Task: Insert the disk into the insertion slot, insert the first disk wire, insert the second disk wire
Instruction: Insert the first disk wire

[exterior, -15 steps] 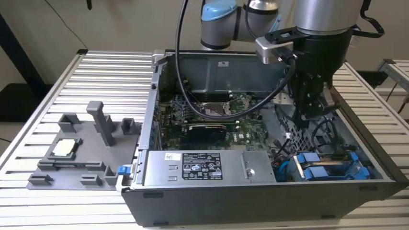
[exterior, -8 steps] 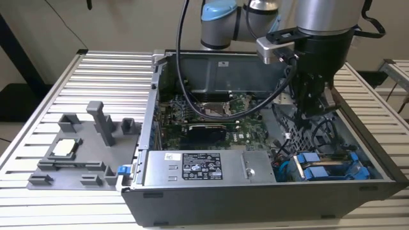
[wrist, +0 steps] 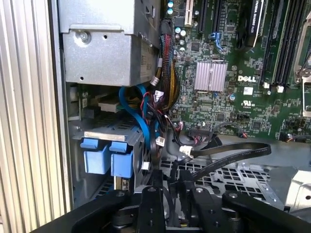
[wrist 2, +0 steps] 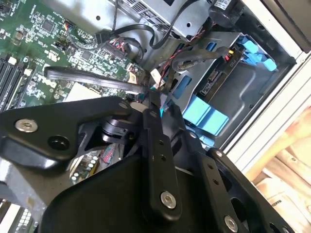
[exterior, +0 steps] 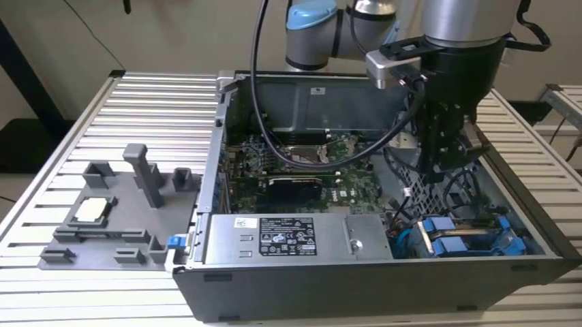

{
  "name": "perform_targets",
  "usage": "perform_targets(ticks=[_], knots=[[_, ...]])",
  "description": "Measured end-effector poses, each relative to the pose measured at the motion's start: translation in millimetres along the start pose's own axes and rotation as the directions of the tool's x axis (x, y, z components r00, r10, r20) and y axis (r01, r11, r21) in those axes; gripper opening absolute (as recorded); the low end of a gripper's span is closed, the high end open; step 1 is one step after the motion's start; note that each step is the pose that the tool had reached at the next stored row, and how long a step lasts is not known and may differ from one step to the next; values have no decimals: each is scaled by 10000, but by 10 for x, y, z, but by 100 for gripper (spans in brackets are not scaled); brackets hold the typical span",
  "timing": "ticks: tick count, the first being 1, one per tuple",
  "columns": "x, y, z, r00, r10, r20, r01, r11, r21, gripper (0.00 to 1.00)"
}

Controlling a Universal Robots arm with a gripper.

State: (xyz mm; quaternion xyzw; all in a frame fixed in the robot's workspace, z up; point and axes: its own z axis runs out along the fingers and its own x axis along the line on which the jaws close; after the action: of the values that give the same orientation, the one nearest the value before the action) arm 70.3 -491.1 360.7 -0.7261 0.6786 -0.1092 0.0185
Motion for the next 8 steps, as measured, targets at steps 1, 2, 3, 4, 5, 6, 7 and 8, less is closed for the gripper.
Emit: perform_targets(ticks=[1, 2, 3, 4, 5, 6, 7, 8], knots=[[0, 0, 2, 10000, -15, 2, 15, 10000, 2, 31], [-1, 1, 7, 10000, -33, 9, 33, 10000, 5, 31], [-1, 2, 10, 10000, -50, 16, 50, 10000, 8, 31], [-1, 2, 12, 10000, -61, 46, 61, 10000, 11, 31], [-2, -1, 15, 9999, -61, 110, 61, 10000, 17, 31], [-2, -4, 16, 9998, -54, 192, 54, 10000, 24, 31], [-1, -7, 17, 9996, -45, 284, 44, 10000, 30, 31], [-1, -11, 19, 9992, -34, 388, 32, 10000, 37, 31]])
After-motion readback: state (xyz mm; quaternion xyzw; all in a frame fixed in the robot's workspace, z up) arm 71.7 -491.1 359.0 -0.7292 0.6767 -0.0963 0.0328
